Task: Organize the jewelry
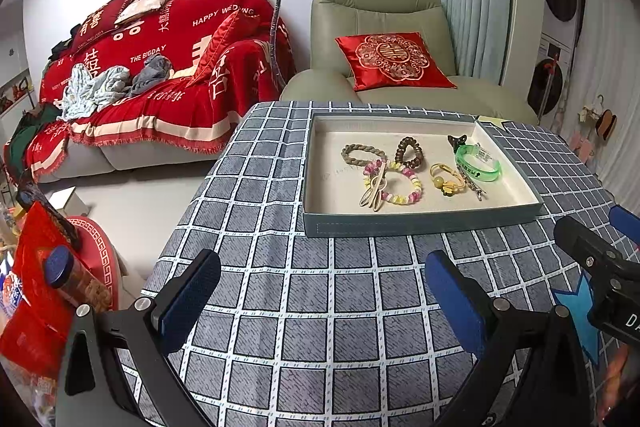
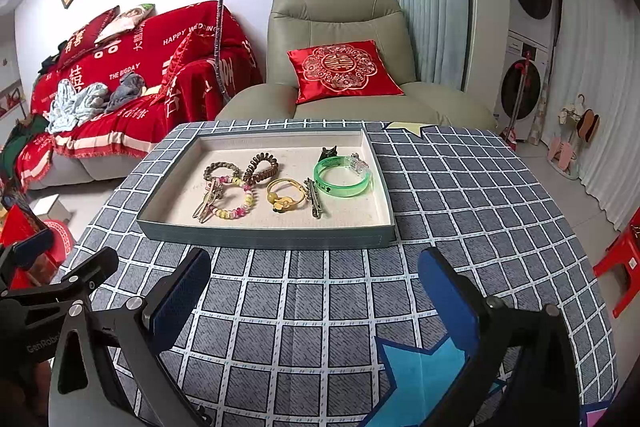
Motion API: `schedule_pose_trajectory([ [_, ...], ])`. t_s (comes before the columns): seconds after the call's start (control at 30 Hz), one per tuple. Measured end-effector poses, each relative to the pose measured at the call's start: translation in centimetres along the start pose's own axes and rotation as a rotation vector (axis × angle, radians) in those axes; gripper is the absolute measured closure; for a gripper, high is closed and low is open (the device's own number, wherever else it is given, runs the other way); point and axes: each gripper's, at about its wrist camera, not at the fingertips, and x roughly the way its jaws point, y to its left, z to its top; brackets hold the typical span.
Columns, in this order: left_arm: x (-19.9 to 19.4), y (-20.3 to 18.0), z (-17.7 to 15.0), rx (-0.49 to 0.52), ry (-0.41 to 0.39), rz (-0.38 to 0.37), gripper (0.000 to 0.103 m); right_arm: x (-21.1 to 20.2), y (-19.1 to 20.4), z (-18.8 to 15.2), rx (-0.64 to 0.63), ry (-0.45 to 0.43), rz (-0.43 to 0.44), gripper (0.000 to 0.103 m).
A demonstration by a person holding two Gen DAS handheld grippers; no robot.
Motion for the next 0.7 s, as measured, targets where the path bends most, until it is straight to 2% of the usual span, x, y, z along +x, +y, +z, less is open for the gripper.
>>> schedule_pose_trajectory([
  [0.7, -0.02, -0.08, -0.08, 0.0, 0.002, -0.001, 0.0, -0.04, 0.09, 0.02, 0.001, 0.0, 0.001, 0.0],
])
